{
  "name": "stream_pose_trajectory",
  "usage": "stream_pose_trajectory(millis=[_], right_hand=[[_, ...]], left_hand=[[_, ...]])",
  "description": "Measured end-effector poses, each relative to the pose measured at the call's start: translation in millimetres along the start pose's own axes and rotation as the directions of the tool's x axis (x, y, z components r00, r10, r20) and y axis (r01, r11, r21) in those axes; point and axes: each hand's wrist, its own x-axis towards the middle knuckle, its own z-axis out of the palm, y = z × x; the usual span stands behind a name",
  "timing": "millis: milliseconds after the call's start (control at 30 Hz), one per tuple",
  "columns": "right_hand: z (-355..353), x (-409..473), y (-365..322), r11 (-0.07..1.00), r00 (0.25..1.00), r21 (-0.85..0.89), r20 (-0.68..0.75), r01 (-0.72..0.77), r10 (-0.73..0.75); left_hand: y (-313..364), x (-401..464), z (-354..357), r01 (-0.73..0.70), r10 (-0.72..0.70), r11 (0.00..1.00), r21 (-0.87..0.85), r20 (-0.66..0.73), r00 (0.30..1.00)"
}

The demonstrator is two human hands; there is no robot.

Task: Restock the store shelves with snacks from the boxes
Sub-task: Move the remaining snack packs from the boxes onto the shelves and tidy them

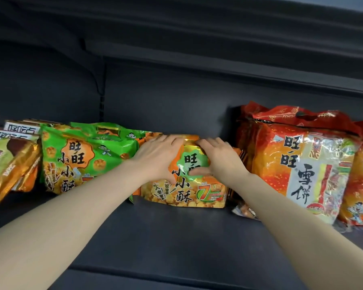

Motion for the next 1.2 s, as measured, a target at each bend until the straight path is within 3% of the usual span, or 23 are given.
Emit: stream_pose_trajectory(millis=[100, 200, 467, 633, 733, 833, 1067, 1133, 1200], right_hand=[[-6, 1, -1, 0.996, 0.996, 0.082, 0.088, -0.025, 0.017], [-10, 0, -2, 0.995, 0.997, 0.090, 0.079, -0.031, 0.024], [-19, 1, 3, 0.981, 0.986, -0.113, 0.034, -0.156, 0.161], [-37, 22, 8, 0.989, 0.966, 0.040, 0.223, -0.141, 0.129], [-36, 43, 13, 0.988, 0.902, 0.050, 0.416, -0.148, 0.114], [-26, 49, 23, 0.968, 0.849, 0.118, 0.510, -0.223, 0.133], [-16, 42, 21, 0.981, 0.909, -0.022, 0.373, -0.193, 0.187], [-16, 35, 15, 0.981, 0.955, -0.101, 0.230, -0.168, 0.187], [-7, 18, 12, 0.988, 0.996, -0.142, -0.072, -0.060, 0.050]], left_hand=[[-6, 5, -5, -0.028, 0.026, 0.999, 0.033, 0.075, 0.997], [-9, 7, -15, -0.038, 0.036, 0.999, 0.013, 0.092, 0.995], [-19, 11, -14, -0.042, 0.041, 0.999, 0.012, 0.069, 0.997], [-29, 30, -30, -0.126, 0.126, 0.992, 0.001, 0.106, 0.986], [-35, 50, -31, -0.124, 0.123, 0.992, -0.016, 0.288, 0.950], [-43, 61, -21, -0.020, 0.087, 0.987, -0.161, 0.417, 0.905], [-42, 55, -16, -0.003, 0.060, 0.988, -0.152, 0.371, 0.927], [-38, 45, -18, -0.005, 0.027, 0.997, -0.081, 0.270, 0.962], [-31, 30, -18, -0.015, 0.011, 0.999, 0.046, 0.076, 0.997]])
